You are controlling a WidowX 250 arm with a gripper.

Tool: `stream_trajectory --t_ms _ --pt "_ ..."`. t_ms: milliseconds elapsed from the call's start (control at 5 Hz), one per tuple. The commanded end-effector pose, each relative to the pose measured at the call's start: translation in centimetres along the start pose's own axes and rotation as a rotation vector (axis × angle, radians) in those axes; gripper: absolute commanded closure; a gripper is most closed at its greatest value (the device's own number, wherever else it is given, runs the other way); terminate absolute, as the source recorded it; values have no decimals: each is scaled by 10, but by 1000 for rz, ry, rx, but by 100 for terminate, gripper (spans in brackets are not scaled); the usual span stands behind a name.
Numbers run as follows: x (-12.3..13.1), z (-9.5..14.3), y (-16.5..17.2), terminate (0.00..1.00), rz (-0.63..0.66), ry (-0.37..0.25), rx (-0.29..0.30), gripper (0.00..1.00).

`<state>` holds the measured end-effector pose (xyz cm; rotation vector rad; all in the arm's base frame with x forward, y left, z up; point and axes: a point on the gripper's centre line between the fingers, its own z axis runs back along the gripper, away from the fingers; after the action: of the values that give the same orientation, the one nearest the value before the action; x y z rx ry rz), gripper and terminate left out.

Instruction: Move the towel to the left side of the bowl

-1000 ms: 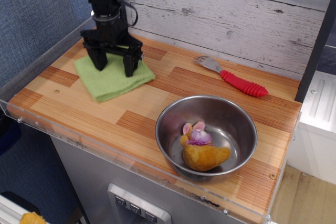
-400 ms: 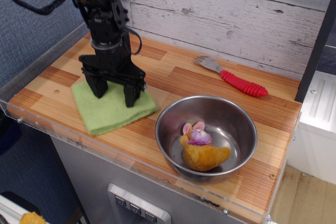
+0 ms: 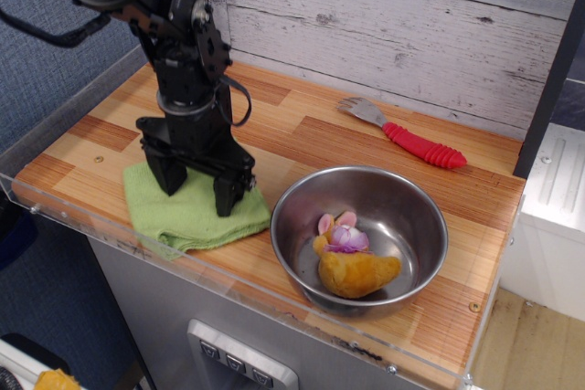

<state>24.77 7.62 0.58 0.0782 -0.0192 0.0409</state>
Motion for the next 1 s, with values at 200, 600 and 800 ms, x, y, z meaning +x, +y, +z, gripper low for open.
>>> stream_trajectory --t_ms 200,600,800 --pt "11 18 -2 0 55 -23 -40 0" --pt "30 41 7 0 105 -54 -56 0" --pt "34 57 7 0 104 -81 -52 0"
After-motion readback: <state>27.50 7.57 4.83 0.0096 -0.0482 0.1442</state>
